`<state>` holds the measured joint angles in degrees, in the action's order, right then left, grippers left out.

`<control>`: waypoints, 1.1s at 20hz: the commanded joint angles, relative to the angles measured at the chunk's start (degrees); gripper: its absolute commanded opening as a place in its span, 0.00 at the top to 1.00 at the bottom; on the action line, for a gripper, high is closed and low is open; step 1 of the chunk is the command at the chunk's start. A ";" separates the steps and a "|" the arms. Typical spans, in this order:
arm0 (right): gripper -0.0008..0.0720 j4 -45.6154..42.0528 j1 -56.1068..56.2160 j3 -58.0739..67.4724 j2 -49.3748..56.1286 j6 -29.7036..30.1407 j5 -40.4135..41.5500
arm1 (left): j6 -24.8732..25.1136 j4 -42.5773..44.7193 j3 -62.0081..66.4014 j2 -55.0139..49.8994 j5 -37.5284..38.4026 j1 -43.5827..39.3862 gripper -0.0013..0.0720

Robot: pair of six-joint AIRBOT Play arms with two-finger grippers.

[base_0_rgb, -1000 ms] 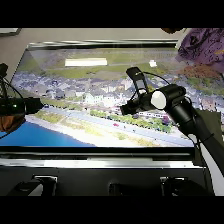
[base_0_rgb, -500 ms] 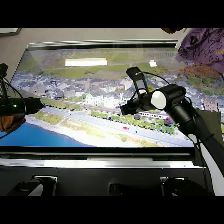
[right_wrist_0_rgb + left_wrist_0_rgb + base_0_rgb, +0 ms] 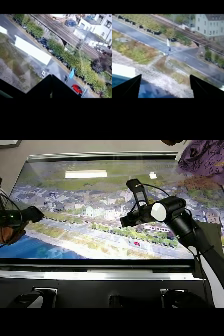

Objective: Fold the clothes and pants, and hang the long-sleeved shirts on hangers.

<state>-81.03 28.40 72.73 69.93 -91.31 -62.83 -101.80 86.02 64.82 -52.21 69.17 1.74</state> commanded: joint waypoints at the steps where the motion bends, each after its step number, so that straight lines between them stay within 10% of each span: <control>1: 0.93 -0.02 0.07 0.04 -0.04 -0.02 -0.02 | -4.87 12.66 -0.13 -0.83 -2.58 5.66 0.00; 9: 0.94 0.00 0.07 0.04 -0.04 -0.02 -0.02 | -6.84 13.00 -5.18 -8.94 -11.63 28.00 0.00; 22: 0.93 0.13 0.07 0.04 -0.04 -0.04 -0.24 | -6.91 12.37 -7.54 -25.99 -32.09 29.97 0.00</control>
<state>-81.03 28.40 72.73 69.93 -91.31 -63.05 -108.66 98.52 57.36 -74.81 41.25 31.57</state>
